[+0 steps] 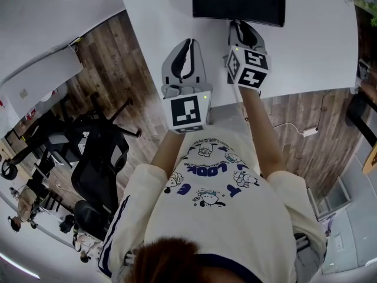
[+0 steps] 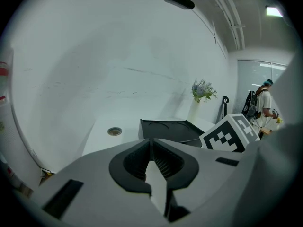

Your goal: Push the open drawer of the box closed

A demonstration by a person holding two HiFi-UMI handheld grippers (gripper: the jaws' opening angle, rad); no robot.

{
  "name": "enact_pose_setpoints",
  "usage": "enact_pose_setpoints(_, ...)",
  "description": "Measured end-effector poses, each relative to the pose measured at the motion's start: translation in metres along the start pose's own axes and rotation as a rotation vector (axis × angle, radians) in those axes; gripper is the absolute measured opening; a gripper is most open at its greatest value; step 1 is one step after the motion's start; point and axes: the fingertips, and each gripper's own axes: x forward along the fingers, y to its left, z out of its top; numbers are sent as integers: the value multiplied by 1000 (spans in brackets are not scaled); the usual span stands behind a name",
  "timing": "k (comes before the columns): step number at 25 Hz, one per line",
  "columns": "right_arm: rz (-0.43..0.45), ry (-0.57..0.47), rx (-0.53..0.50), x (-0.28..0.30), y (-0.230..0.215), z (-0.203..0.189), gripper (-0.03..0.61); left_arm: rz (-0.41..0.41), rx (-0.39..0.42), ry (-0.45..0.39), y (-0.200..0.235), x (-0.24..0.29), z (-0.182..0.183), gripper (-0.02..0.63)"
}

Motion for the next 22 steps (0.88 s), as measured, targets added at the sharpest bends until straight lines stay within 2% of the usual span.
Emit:
enact_pose_setpoints(1,11,6,12,0,1,-2,87,0,-2,-1,0,0,0,29)
enact_pose_setpoints(3,34,18,34,-3,4,-5,165,-1,-1,-6,0,0,2,29)
enact_pose_setpoints(6,20,-8,35,-19,5,-4,176,-11,1,-23,-3,0,9,29)
enact_pose_setpoints(9,-6,-64,19,-40,6,4,160,-19,7,-48,-8,-3,19,29)
enact_pose_setpoints(14,-24,-198,-15,-80,15,34,71,-38,14,-81,-15,-8,34,29)
enact_pose_setpoints(22,15,-356,-43,-125,28,78,54,-49,16,-133,-25,-21,54,29)
